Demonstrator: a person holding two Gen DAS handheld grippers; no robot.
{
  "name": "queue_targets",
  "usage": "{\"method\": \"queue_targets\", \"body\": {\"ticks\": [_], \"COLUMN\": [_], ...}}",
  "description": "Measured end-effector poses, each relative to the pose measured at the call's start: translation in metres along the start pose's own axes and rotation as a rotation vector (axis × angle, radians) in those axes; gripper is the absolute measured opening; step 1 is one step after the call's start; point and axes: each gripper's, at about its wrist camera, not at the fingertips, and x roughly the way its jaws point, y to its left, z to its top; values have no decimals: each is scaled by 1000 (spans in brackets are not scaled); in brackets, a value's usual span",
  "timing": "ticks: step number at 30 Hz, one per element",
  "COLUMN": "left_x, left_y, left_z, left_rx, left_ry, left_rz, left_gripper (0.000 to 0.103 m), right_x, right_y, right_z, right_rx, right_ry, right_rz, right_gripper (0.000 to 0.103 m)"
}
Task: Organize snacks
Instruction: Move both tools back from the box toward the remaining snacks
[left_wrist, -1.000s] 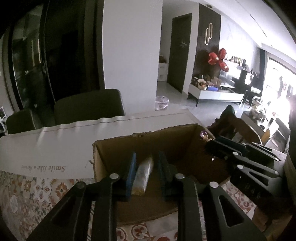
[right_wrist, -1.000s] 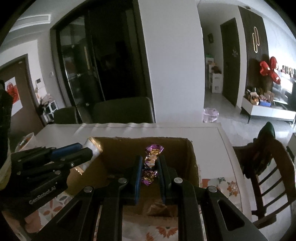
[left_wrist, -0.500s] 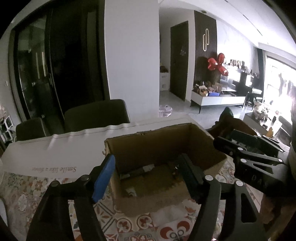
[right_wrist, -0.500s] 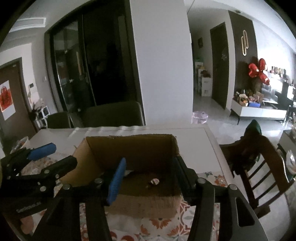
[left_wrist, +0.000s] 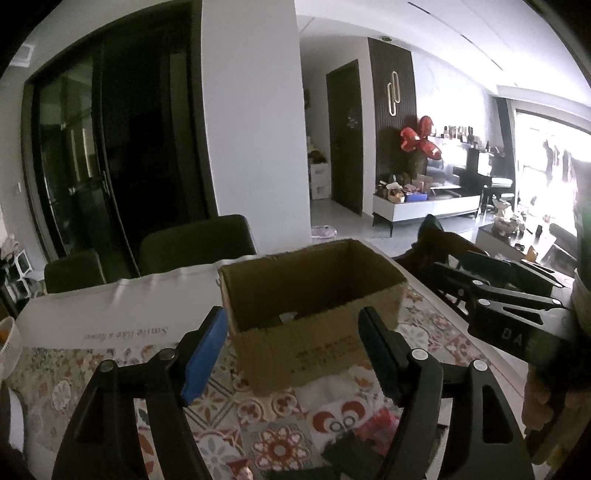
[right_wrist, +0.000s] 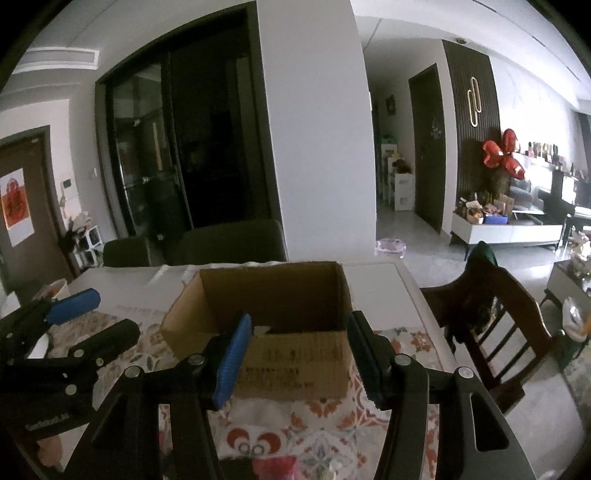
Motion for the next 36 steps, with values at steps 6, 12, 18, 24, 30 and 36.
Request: {"method": "queue_targets", "body": {"ticks": [6,12,18,24,30,36], "left_x": [-8,0,12,24,46,71], "left_y": [-13,-28,-48,-61,-69,-73], "left_z": [-24,-51,-74,-95,-113,-127], "left_rx": [-1,1,25,58,34,-27], "left_ry": [26,95,133,165,241,329], "left_rz": [-29,-61,-105,-140,-193,-211], "left_gripper": [72,72,72,72,72,72], "right_x": [-18,-21,-21,-17,-14,2], "right_y": [-4,-14,-27,-34,-39,-52], "right_z": [-23,-50,-84,-119,-143,-149], "right_rx": [-13,-9,20,31,51,88], "right_ry": [16,79,167,263,305,324], "right_rz": [-25,-53,-76,-73,-73,-60], "right_gripper": [55,55,55,55,55,55]}}
